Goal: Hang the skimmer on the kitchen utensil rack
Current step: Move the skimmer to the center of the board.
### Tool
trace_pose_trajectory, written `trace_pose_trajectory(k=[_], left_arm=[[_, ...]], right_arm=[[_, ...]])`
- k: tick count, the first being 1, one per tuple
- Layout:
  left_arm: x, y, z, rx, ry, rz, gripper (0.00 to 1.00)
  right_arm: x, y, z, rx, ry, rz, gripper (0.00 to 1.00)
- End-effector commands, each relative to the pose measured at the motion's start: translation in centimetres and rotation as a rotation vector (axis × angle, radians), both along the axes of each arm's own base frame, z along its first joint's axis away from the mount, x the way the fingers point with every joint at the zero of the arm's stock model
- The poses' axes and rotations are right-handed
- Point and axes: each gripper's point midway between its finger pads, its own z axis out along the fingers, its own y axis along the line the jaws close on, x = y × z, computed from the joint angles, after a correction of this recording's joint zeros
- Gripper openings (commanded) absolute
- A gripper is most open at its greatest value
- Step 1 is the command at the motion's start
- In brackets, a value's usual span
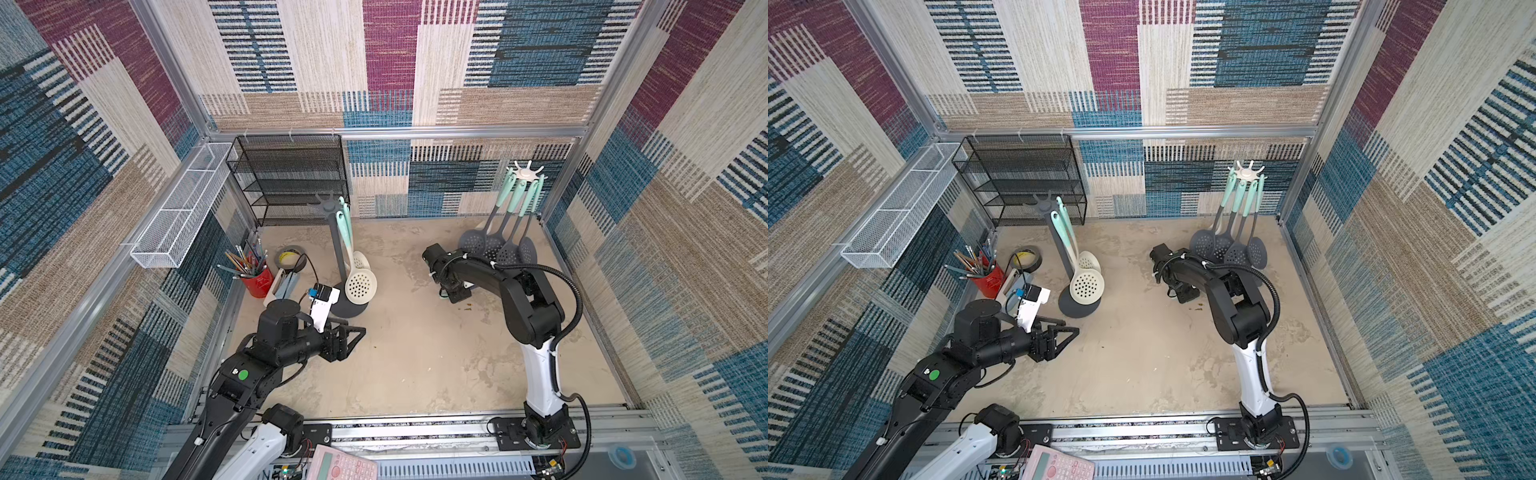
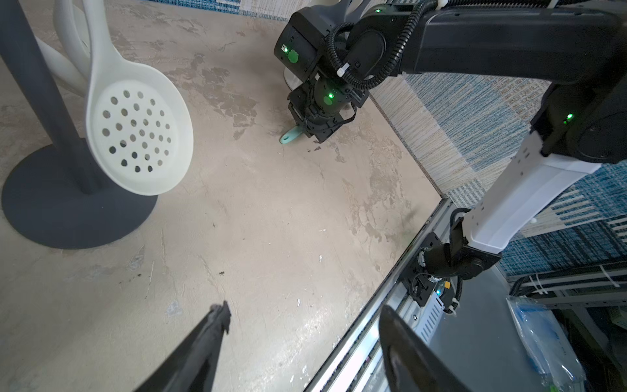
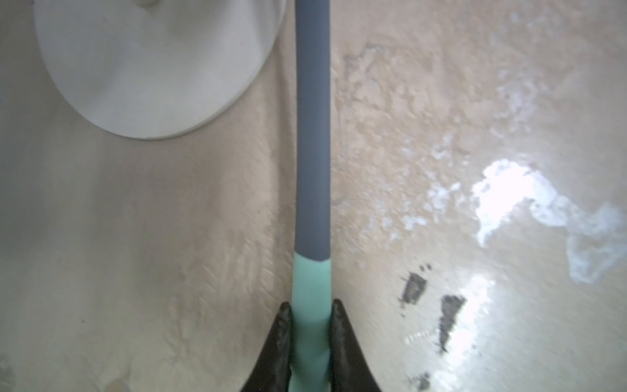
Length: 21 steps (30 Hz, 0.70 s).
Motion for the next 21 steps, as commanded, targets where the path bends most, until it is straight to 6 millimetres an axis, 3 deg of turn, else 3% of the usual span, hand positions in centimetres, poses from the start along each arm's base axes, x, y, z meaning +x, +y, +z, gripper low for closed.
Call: trace_pose_trajectory(k=[1,5,8,14,18,21], left_arm=[[-0.1,-0.4,0.4,-0.018,-0.023,-0.031,0.73],[-0.4,-0.7,0.1,-0.023,-0.014,-0.054,0.73],[-0.6,-0.9,-0.1,-0.024,-0.009,-0.068,0.73],[-0.7,-0.8,-0.1,-0.017,-0.013,-0.07,0.73],[-0.7,-0.5,-0.2,-0.015,-0.017,-0.052,0.73],[-0.5,-0.2,-0.1,-0.011,-0.022,-0.034,0.73]], right_arm=[[-2.7,0.0,-0.1,0.016,0.052,-0.05,0.1],[-4.5,1.1,-0.4,0.047,0.056,-0.06,0.11],[-5.7,3.2,-0.5,0.084,0.044,-0.048,0.12],[-7.5,10.5,-0.6,0.218,0.014,0.019,0.15],[-7.5,14.9,0.5,0.293,-0.051,0.09,0.32],[-6.7,15.1,2.8,0.266,-0.149,0.171,0.52]])
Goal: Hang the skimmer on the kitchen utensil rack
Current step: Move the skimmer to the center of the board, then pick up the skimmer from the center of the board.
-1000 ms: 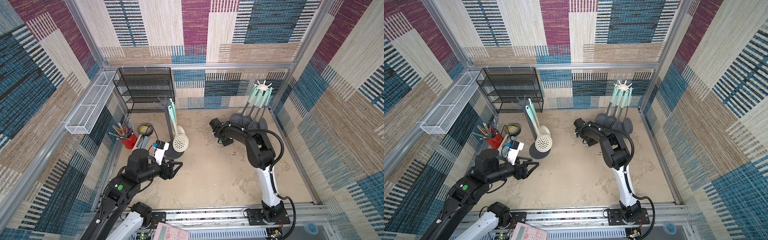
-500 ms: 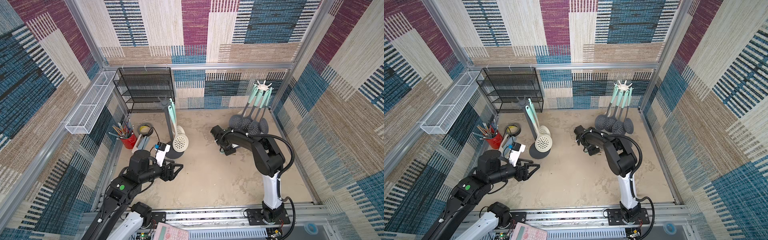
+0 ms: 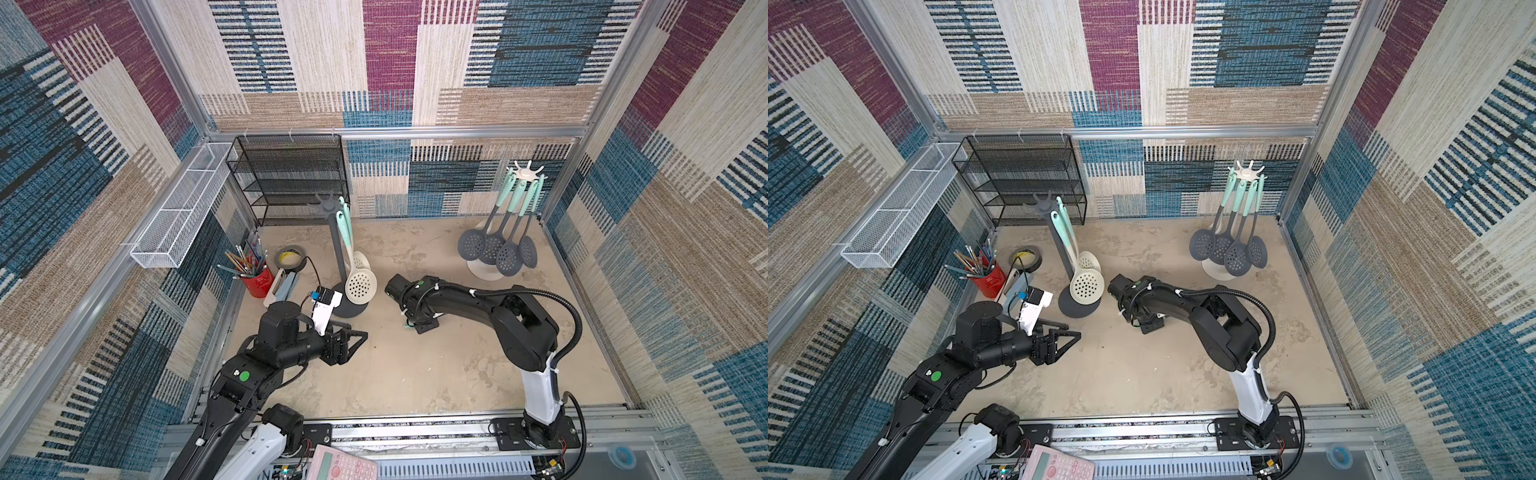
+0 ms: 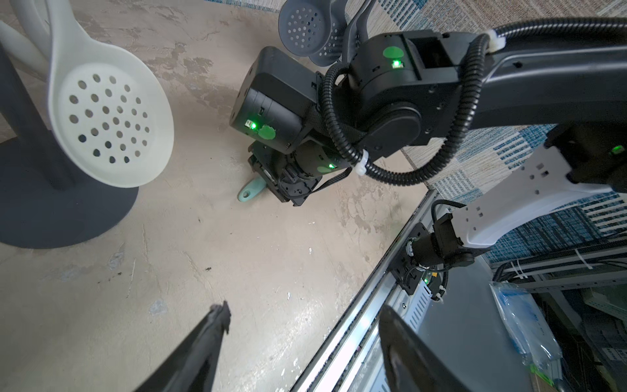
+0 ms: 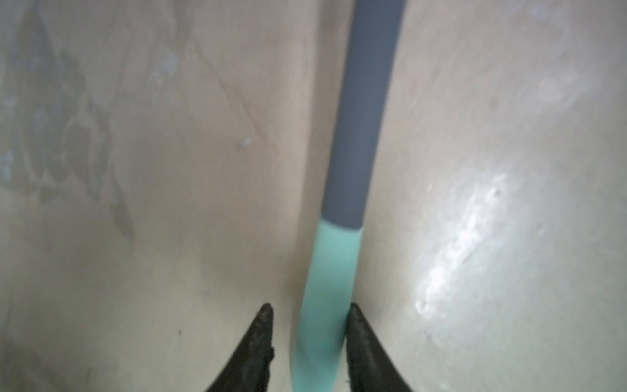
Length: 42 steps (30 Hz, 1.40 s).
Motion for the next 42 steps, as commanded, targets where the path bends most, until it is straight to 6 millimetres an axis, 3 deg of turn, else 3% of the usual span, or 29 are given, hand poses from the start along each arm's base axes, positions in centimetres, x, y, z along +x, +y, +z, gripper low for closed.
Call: trace_pose_trajectory(k=[1,5,8,9,13,15,19,24,29,34,42], left_arm=[[0.3,0.3,0.3,0.014,-0.033,0.013,0.73],[0.7,0.9,0.3,0.036,-0.037,0.055,0.74],[0.8,1.2,0.0,0.045,-0.033,0.076,0.75],[0.7,1.3,-0.2,0.048,-0.03,0.078,0.75],[0.7,1.6,-0.6,0.065,-0.018,0.091,0.75],[0.7,1.6,-0.9,0.077,-0.013,0.089,0.75],[0.8,1.5,-0.8,0.09,-0.014,0.078,0.76],[0.9,1.5,-0.3,0.112,-0.038,0.059,0.77],[0.8,1.2,-0.4,0.094,-0.022,0.05,0.77],[0.8,1.1,-0.5,0.079,-0.013,0.051,0.77],[0.7,1.1,-0.7,0.059,-0.008,0.065,0.77]], right_arm=[[1.9,0.6,3.1,0.013,-0.149,0.069,0.55],[2.9,-1.3,8.0,-0.125,-0.337,0.315,0.63],[4.0,-1.3,12.2,-0.319,-0.521,0.659,0.66],[4.1,-1.2,13.5,-0.394,-0.57,0.782,0.71],[3.6,-1.2,16.5,-0.689,-0.676,1.195,0.75],[3.1,-2.1,17.6,-0.815,-0.699,1.303,0.75],[2.4,-3.0,18.7,-0.895,-0.736,1.499,0.75],[0.9,-2.7,17.7,-0.943,-0.731,1.777,0.74],[-0.5,-3.6,14.5,-1.077,-0.652,2.032,0.75],[-0.4,-4.4,11.2,-1.124,-0.525,2.165,0.74],[-0.4,-4.4,7.9,-1.108,-0.407,2.289,0.72]])
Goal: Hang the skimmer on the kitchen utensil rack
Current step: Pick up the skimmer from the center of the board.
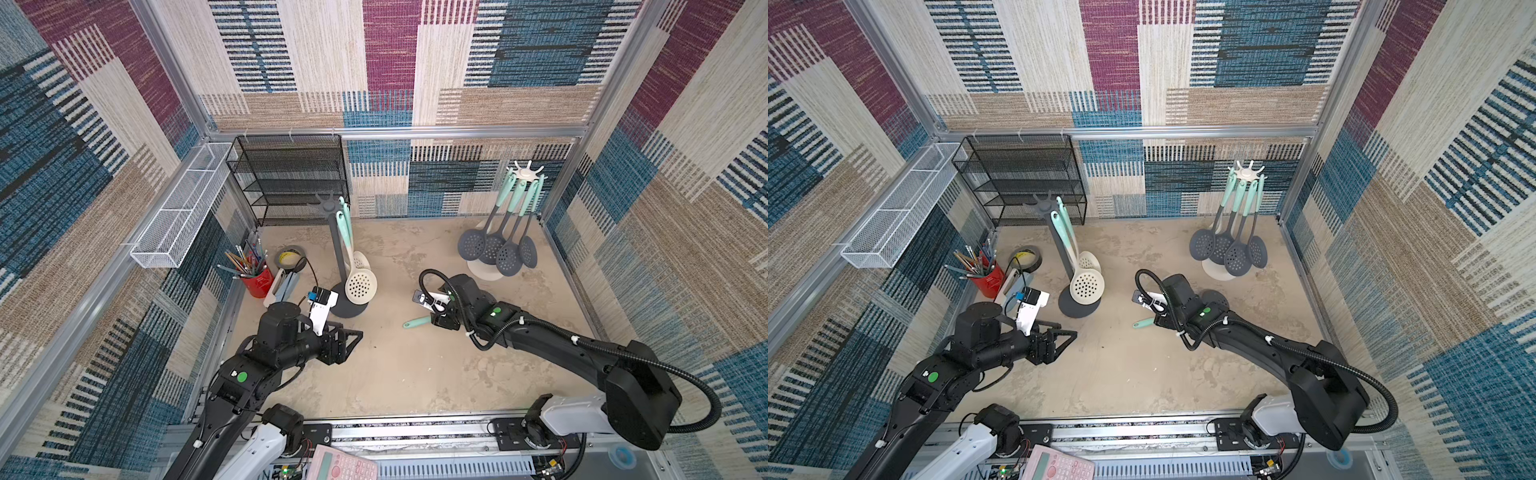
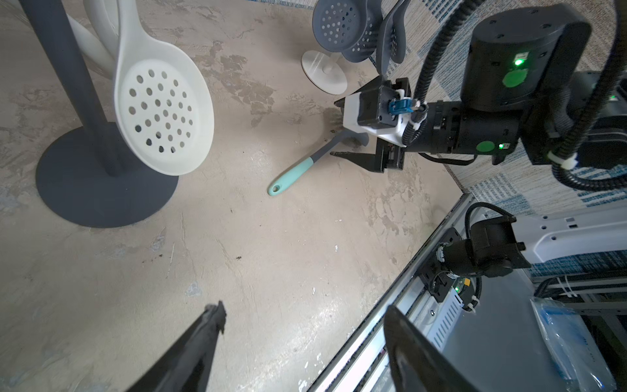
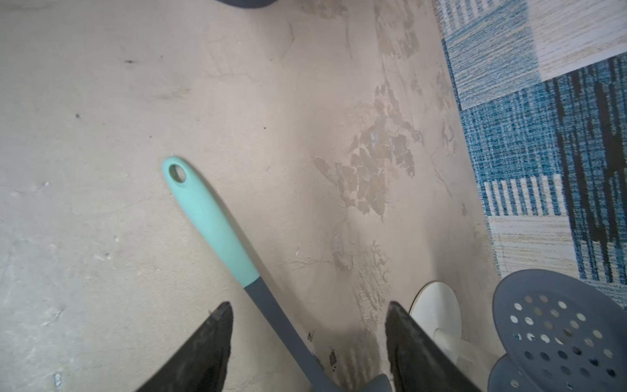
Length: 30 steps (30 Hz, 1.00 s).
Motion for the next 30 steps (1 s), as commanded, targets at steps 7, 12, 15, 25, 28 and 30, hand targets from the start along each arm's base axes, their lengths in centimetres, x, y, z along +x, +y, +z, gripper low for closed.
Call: trace_pose_trajectory(k=[7,12,15,25,28,30], left_arm=[[-0.5,-0.6,0.9,-0.046,-0.011,-0.03,0.77],[-0.7,-0.7,1.1,-0.036,-0.011,-0.052,0.77],[-0.6,-0.7,1.2,-0.035,-0.015,-0.055,0.77],[-0.5,-0.9,1.4,-0.044,-0.026,-0.058,0.77],[-0.5,-0.8,1.5,-0.041,-0.031,-0.058,0.77],[-0.5,-0.8,1.4,-0.036,-0.03,-0.056,0.77]], right_arm=[[0.1,0.6,-2.4,-0.094,0.09,0.077,0.69],[0.3,0.7,-4.1,-0.133,0.174,0.077,0.66],[0.5,0.0,-5.2,-0.191,0.188,0.071,0.65],[2.0,-3.3,-8.0,-0.334,0.216,-0.011,0.57],[2.2,-4.2,-8.4,-0.363,0.192,-0.033,0.52],[2.7,-5.0,-8.3,-0.39,0.131,-0.063,0.48]])
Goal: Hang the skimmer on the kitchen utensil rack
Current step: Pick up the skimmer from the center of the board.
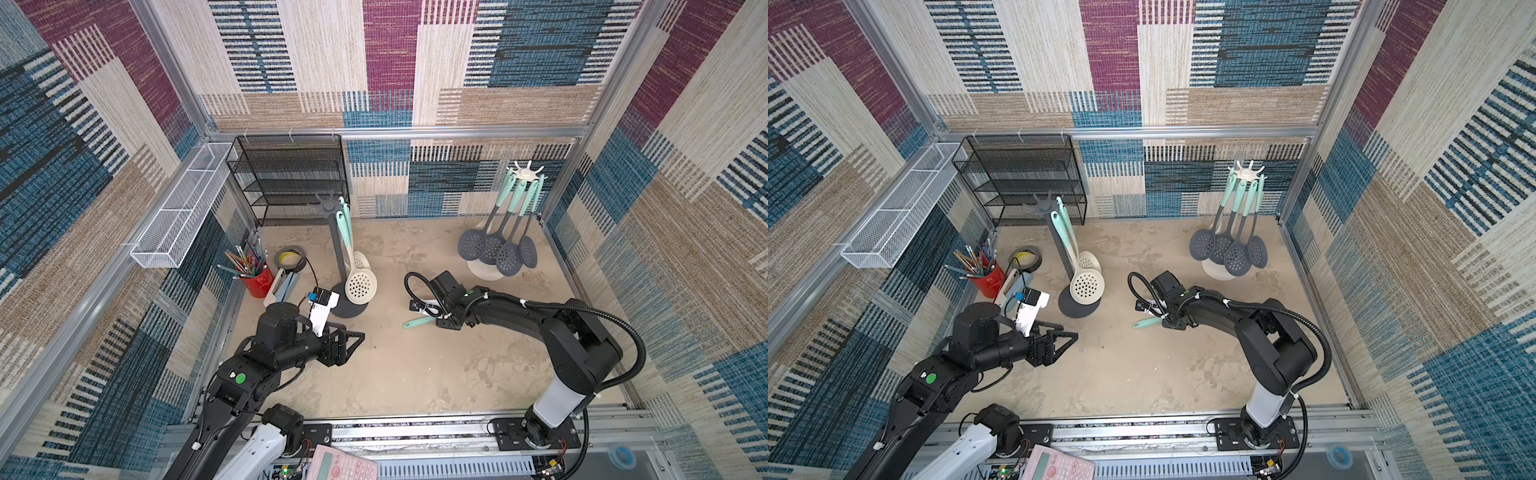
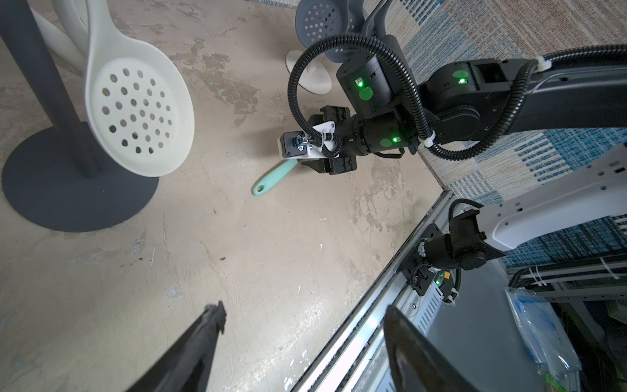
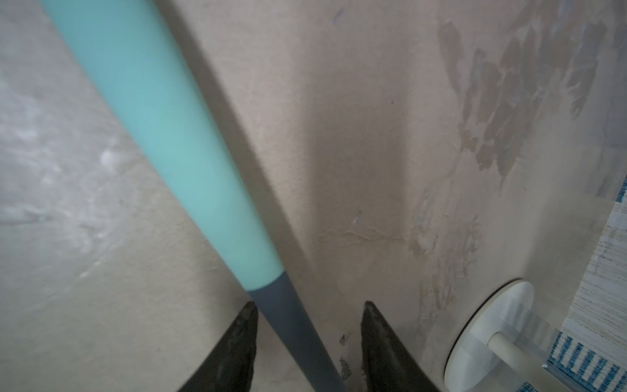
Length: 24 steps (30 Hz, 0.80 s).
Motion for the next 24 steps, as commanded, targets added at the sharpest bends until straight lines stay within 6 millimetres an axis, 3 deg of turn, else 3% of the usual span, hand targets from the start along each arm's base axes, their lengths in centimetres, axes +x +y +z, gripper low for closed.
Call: trace_pose_trajectory(k=[1,8,13,17,24], left_arm=[[0.0,-0.2,0.6,0.001,-0.042,-0.021,0.77],[0.3,-0.3,0.8,-0.004,-0.047,-0.022,0.77],[0.5,-0.4,1.4,-0.004,-0.055,-0.025,0.76],[0.4,-0.3,1.8,0.007,-0.06,-0.027,0.76],[0.1,0.2,2.6,0.049,-0.069,-0.031,0.76]], right_arm=[[1.3,-1.4,0.6,-0.057,-0.11,-0.029,0.46],[3.0,-2.6,1.5,-0.073,-0.317,-0.05,0.34],[4.1,-3.1,3.1,-0.086,-0.448,-0.062,0.14],[4.7,-2.4,6.4,-0.021,-0.515,-0.076,0.03],[2.9,0.2,11.5,0.241,-0.455,-0.057,0.0]])
